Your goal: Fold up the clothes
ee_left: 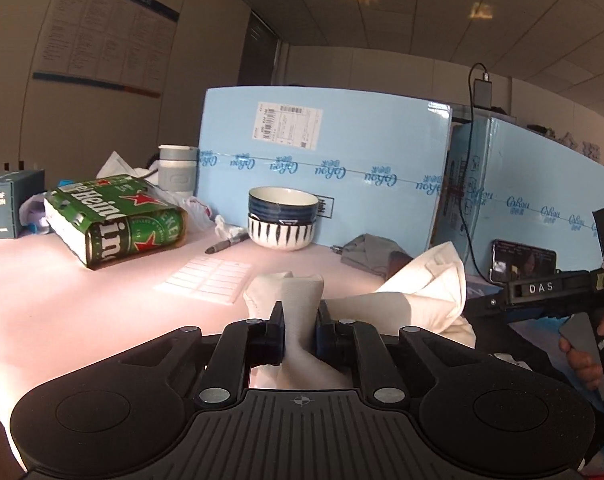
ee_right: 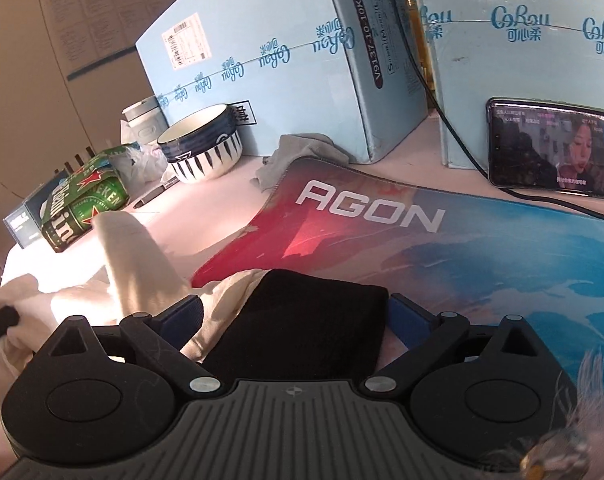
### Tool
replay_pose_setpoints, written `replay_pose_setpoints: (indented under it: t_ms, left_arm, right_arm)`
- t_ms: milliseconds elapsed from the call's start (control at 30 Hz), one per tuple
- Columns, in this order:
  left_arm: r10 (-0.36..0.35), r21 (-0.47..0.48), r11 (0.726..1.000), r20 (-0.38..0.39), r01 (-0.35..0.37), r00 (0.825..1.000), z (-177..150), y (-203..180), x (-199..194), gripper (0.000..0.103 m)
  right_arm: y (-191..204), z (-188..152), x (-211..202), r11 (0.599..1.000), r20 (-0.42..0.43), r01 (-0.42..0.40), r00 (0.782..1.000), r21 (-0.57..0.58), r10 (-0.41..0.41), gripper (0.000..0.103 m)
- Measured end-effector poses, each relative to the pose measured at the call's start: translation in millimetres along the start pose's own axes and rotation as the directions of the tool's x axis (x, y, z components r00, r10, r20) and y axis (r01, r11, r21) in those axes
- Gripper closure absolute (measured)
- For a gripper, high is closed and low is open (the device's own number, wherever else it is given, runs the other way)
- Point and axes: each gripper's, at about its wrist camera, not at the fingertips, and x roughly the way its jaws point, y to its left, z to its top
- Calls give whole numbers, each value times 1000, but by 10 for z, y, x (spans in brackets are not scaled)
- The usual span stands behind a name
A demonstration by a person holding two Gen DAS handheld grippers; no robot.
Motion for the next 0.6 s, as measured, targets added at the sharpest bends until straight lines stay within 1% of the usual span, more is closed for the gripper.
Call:
replay_pose_setpoints:
  t_ms: [67, 100, 133, 200, 300, 433, 500, 600]
  left_arm:
    - [31, -12, 999, 39, -31, 999, 60, 40, -53, 92]
    - [42, -8, 999, 58, -42, 997, 88, 37, -73, 92]
    - [46, -8, 999, 74, -46, 996, 113, 27, -93, 92]
    - [51, -7, 999, 107, -51, 993, 164, 1, -136, 92]
    - [67, 0, 998, 156, -68, 985, 246, -49, -210, 92]
    - [72, -7, 997, 200, -72, 977, 335, -97, -302, 93]
    - [58, -11, 998, 201, -57, 978, 349, -145, -304, 93]
    - [17, -12, 1000, 177, -15, 984, 329, -255, -248, 93]
  right_arm:
    - [21, -8, -83, 1000, 19, 4, 1000, -26, -4, 26]
    - [32, -11, -124, 999, 29, 7, 1000, -39, -5, 47]
    - [42, -15, -166, 999, 39, 9, 999, -51, -7, 71]
    - [64, -23, -248, 997, 59, 14, 998, -77, -10, 92]
    - [95, -34, -373, 993, 88, 23, 996, -115, -13, 95]
    - [138, -49, -538, 986, 127, 36, 992, -164, -15, 95]
    - [141, -56, -638, 982, 149, 48, 989, -185, -20, 95]
    - [-113, -56, -1034, 981, 206, 119, 975, -152, -86, 95]
